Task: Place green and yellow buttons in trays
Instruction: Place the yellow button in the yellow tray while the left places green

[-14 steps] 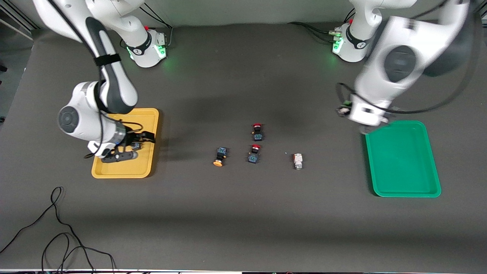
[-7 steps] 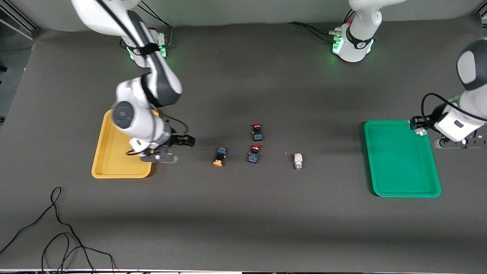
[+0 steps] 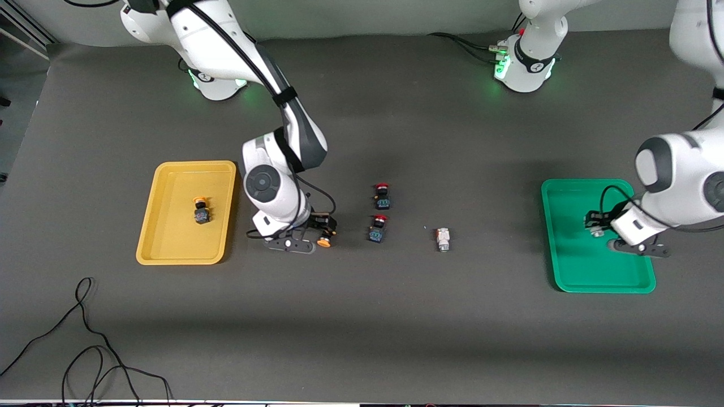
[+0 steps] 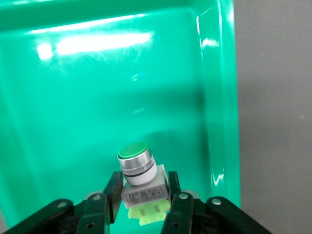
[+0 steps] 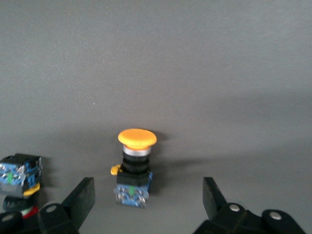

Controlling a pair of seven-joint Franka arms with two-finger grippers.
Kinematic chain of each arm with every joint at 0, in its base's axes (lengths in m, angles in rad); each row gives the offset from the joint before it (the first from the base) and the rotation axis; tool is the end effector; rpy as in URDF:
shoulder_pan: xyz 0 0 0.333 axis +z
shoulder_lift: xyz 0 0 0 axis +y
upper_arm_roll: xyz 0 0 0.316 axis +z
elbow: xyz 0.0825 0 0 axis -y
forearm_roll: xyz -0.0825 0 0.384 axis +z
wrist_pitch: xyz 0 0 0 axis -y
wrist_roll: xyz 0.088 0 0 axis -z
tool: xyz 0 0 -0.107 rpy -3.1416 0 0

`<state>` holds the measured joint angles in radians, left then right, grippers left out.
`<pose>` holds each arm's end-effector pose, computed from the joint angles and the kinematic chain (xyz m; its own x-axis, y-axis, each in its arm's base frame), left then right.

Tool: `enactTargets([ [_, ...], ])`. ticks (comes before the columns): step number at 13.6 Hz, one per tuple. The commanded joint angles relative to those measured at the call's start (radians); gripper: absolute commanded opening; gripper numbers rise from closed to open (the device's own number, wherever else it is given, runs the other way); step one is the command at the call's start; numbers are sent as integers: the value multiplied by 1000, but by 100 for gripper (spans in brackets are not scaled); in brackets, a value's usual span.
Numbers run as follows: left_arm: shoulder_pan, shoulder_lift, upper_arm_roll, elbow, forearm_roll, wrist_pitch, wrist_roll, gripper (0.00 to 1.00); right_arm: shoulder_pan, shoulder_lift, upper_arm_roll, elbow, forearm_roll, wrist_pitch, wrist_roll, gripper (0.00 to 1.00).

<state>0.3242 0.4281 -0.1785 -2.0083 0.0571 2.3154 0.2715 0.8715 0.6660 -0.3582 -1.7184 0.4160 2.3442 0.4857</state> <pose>0.5863 0.0892 0.2342 0.9827 -0.1571 -0.0984 -0.1512 -0.9864 0.0652 0.5707 0.3559 0.2211 0.9817 -0.1884 -0.0280 -0.1901 -0.9787 -0.0777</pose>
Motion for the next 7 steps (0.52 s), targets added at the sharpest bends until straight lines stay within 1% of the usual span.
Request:
enactTargets([
  [1,0,30,-16,6,-6,41,20,0,4,73,25,36,33,90,45,98],
  [2,-1,43,-16,9,-6,57,20,0,7,93,28,37,35,118,47,98],
  [3,-1,55,-16,13,-8,65,18,19,24,110,36,37,38,147,47,97],
  [4,-2,58,-16,13,-11,71,8,55,27,124,36,37,43,159,47,83],
  [5,-2,60,-16,14,-11,73,9,100,27,126,36,37,43,159,47,43],
  [6,-1,58,-16,17,-11,71,11,99,23,121,38,36,46,156,51,0],
  [7,-1,54,-16,25,-11,65,12,99,21,115,38,37,47,155,65,0],
])
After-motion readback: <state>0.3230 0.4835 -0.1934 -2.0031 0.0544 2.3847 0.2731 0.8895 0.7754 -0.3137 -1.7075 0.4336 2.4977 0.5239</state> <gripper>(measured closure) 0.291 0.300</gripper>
